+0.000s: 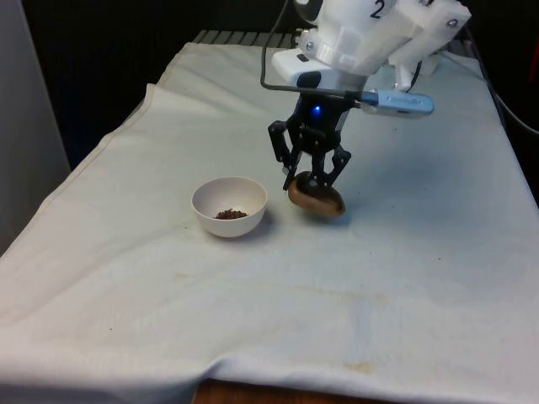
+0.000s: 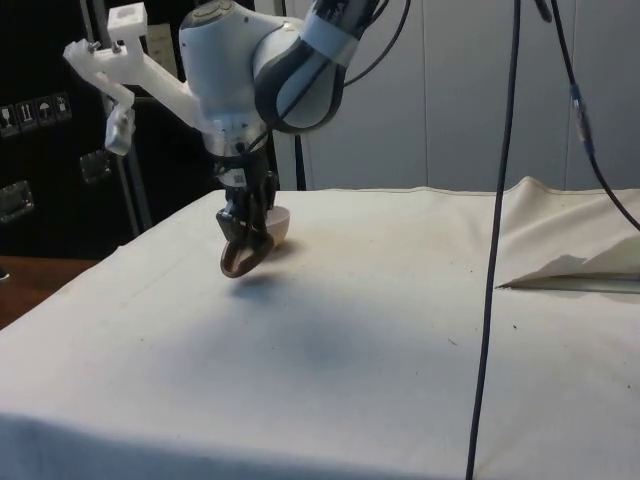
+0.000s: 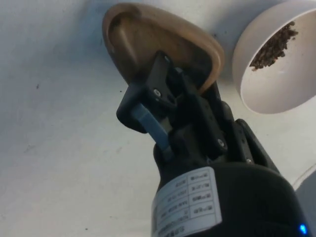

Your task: Pour the coffee beans from the cup into the bowl.

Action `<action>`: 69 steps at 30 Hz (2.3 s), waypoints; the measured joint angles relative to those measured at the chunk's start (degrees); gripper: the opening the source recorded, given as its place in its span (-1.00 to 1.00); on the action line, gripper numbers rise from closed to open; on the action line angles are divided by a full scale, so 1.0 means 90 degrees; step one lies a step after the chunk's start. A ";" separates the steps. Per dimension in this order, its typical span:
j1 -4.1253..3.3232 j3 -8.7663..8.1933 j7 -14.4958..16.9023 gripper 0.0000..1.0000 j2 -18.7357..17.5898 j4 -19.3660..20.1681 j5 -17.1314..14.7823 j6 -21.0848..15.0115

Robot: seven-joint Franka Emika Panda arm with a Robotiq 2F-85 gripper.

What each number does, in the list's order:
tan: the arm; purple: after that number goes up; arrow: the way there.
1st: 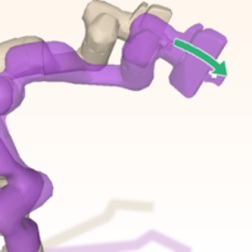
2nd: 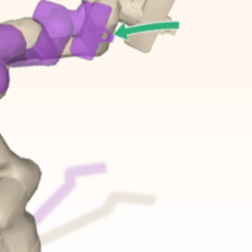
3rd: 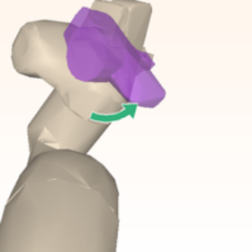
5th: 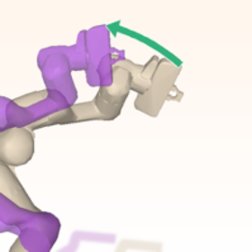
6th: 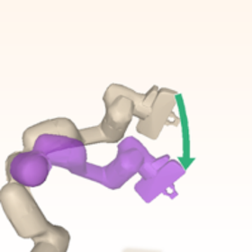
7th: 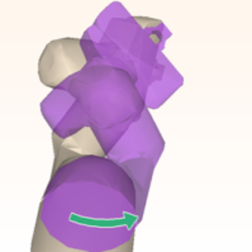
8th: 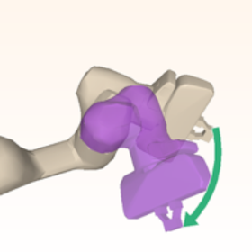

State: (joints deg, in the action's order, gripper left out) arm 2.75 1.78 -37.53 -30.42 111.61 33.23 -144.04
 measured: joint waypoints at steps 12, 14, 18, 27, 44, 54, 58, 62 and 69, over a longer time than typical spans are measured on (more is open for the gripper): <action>0.0013 -0.0115 0.0586 -0.95 -0.0057 0.0019 -0.0713 -0.0197; 0.0019 -0.0146 0.0758 -0.95 -0.0064 0.0019 -0.0923 -0.0242; 0.0019 -0.0185 0.0999 -0.95 -0.0083 0.0025 -0.1210 -0.0267; 0.0025 -0.0274 0.1592 -0.95 -0.0121 0.0025 -0.1903 -0.0350; 0.0025 -0.0420 0.2750 -0.95 -0.0166 0.0019 -0.3240 -0.0363; 0.0025 -0.0522 0.3501 -0.95 -0.0210 0.0013 -0.4087 -0.0363; 0.0019 -0.0528 0.3705 -0.95 -0.0216 0.0000 -0.4310 -0.0363; 0.0013 -0.0528 0.3699 -0.95 -0.0210 0.0000 -0.4310 -0.0363; 0.0000 -0.0528 0.3699 -0.92 -0.0210 0.0000 -0.4310 -0.0363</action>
State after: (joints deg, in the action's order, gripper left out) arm 2.75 -2.98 -4.24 -32.31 111.61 -5.56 -147.31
